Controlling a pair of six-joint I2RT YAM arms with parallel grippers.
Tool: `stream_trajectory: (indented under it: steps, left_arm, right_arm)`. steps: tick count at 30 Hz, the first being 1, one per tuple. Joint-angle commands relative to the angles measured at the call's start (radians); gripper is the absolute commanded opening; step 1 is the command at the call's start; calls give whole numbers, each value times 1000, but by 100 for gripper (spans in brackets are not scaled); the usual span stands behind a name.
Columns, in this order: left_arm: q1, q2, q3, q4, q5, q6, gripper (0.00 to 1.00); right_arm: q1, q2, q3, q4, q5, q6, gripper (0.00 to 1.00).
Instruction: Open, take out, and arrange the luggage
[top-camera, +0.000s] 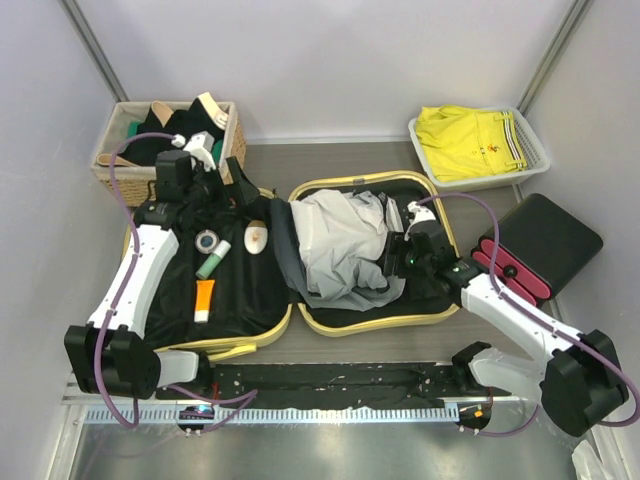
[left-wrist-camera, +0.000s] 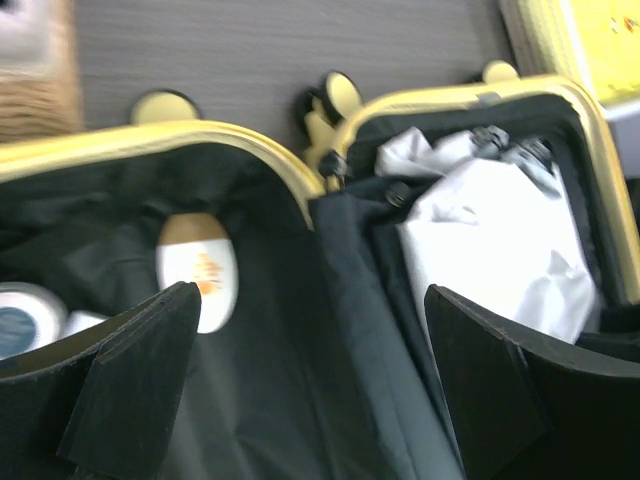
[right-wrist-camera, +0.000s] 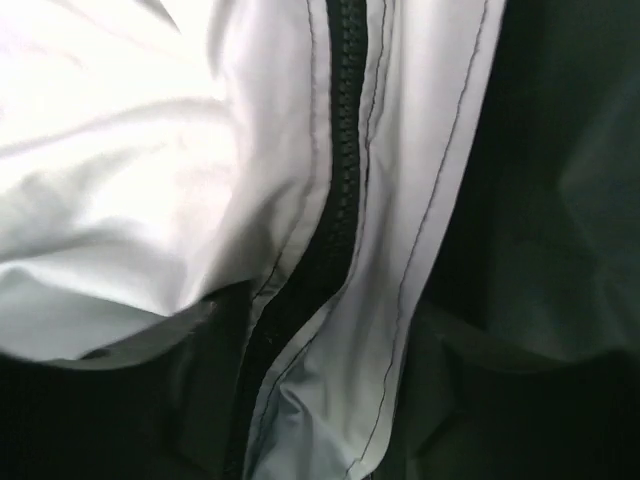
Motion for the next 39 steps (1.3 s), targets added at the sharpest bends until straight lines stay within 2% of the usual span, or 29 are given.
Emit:
stream_trajectory:
  steps: [1,3,4,6,9,11,15,17,18,20,25,28,31,33,35,39]
  left_arm:
    - [-33,13,-5,74,116,-56,98]
    - [-36,13,-37,96,171,-80,98]
    - [-36,15,-47,120,194,-111,98]
    - [-44,16,-92,148,230,-139,98]
    - [-74,16,-147,169,251,-177,96]
    - [-122,19,-163,169,211,-180,95]
    - [-179,38,-189,151,168,-185,95]
    - [-199,50,-195,145,142,-186,95]
    - [-205,53,-196,140,136,-189,95]
    - [-228,64,-203,140,133,-196,95]
    - [-303,96,-184,142,107,-200,96]
    - [-327,130,-170,137,95,-206,95]
    - [-363,148,-157,139,61,-212,92]
    - [-378,163,-134,140,44,-212,86]
    - [-396,179,-120,139,9,-212,75]
    - [-422,229,-60,111,-34,-208,60]
  right_arm:
    - [-2,-104,91,-20,23,-88,74]
    - [0,-141,133,-26,45,-126,81]
    - [0,-168,147,-26,49,-140,90]
    - [0,-167,192,-26,11,-163,100]
    - [-2,-95,264,-52,-82,-182,100]
    - [0,-43,296,-49,-127,-160,100]
    - [10,-20,278,76,-326,-110,98]
    - [35,-23,258,113,-291,-119,98]
    - [35,-20,256,110,-221,-125,99]
    - [30,-3,265,69,-185,-151,100]
    - [24,66,267,84,-302,-125,100]
    - [24,71,243,116,-314,-107,100]
    - [24,60,218,144,-310,-100,100]
    - [24,54,210,144,-297,-100,100]
    - [24,46,200,147,-290,-102,100]
    - [24,28,178,149,-259,-105,100]
